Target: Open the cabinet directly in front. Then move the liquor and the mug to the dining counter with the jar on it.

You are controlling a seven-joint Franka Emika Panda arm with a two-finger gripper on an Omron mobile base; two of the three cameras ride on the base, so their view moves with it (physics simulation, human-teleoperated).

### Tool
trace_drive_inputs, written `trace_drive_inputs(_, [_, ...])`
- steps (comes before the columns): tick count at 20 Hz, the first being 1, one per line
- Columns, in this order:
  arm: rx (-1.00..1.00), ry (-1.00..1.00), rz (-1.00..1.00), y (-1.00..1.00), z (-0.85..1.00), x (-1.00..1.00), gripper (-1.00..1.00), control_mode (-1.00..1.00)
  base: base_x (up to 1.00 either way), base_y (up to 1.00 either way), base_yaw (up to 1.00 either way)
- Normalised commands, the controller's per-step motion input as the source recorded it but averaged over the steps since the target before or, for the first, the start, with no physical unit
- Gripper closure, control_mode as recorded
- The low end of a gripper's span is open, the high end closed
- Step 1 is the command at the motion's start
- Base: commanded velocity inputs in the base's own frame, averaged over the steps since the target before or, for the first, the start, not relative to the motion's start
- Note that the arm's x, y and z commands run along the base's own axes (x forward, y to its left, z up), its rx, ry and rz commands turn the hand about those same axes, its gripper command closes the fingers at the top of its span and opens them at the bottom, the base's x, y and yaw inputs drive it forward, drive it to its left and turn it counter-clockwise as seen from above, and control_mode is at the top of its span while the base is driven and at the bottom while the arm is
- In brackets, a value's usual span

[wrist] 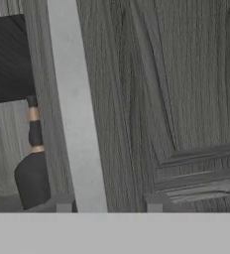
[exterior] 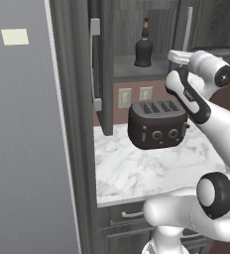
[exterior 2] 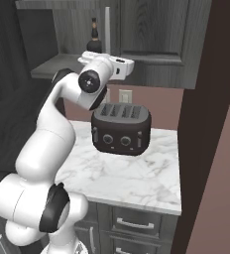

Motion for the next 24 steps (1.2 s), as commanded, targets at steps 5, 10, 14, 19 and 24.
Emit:
trace_drive_inputs(5, [0.00, 0.00, 0.00, -0.35, 0.06, -0.34, 1.00, -1.00, 0.00, 0.00, 0.00])
trace_drive_inputs(10, [0.00, 0.00, 0.00, -0.75, 0.17, -0.73, 1.00, -1.00, 0.00, 0.00, 0.00])
trace_drive_inputs(14, [0.00, 0.00, 0.00, -0.83, 0.14, -0.73, 1.00, -1.00, 0.00, 0.00, 0.00])
trace_drive_inputs(19, [0.00, 0.00, 0.00, -0.87, 0.07, -0.70, 1.00, -1.00, 0.00, 0.00, 0.00])
trace_drive_inputs(24, [0.00, -0.03, 0.00, -0.96, 0.08, -0.67, 1.00, -1.00, 0.00, 0.00, 0.00])
